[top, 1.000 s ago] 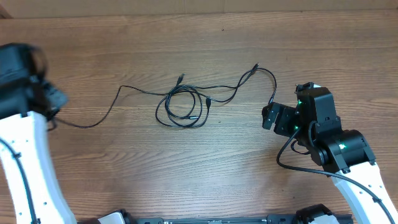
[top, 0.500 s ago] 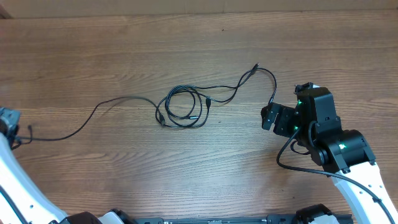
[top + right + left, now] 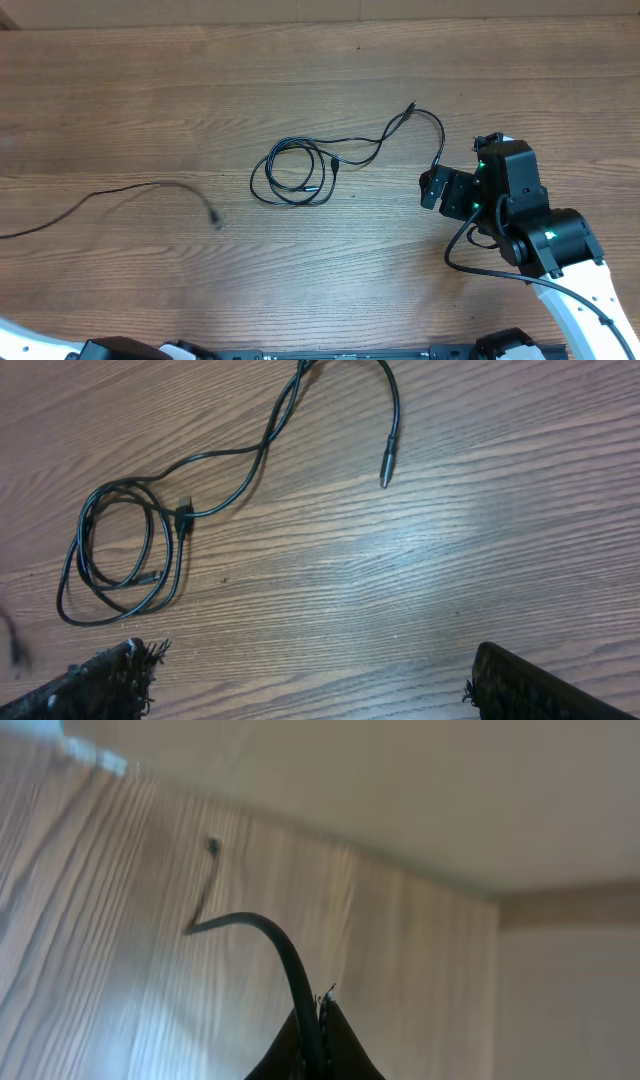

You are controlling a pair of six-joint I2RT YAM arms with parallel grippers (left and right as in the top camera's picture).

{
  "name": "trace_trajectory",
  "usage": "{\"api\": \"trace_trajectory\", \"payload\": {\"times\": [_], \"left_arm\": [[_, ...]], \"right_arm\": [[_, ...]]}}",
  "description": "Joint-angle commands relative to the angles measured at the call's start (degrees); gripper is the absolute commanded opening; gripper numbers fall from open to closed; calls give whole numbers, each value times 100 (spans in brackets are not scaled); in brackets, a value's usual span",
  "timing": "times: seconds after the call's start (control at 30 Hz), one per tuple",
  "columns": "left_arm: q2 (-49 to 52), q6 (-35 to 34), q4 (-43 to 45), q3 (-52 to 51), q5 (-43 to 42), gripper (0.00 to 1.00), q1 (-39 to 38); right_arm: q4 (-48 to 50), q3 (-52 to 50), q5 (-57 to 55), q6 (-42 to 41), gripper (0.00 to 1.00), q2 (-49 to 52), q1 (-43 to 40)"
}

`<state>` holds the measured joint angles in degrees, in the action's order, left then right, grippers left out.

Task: Untangle cables

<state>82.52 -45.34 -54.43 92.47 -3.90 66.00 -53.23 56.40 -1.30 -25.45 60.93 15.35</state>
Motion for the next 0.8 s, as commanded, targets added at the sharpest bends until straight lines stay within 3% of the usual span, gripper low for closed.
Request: {"api": "trace_trajectory", "payload": {"times": [0.0,0.23,0.5,0.77], "left_arm": [[50,133,295,476,507,4,81],[791,313,-269,1650,1633,4,83],[1248,286,-957,1982,501,4,-291],[1233,269,-1679,1980,756,4,-1810]], "right_arm": [[-4,55,11,17,100,2,-26],[-4,55,9,17,100,2,-26],[-4,55,11,17,100,2,-26],[-4,55,9,17,100,2,-26]]}}
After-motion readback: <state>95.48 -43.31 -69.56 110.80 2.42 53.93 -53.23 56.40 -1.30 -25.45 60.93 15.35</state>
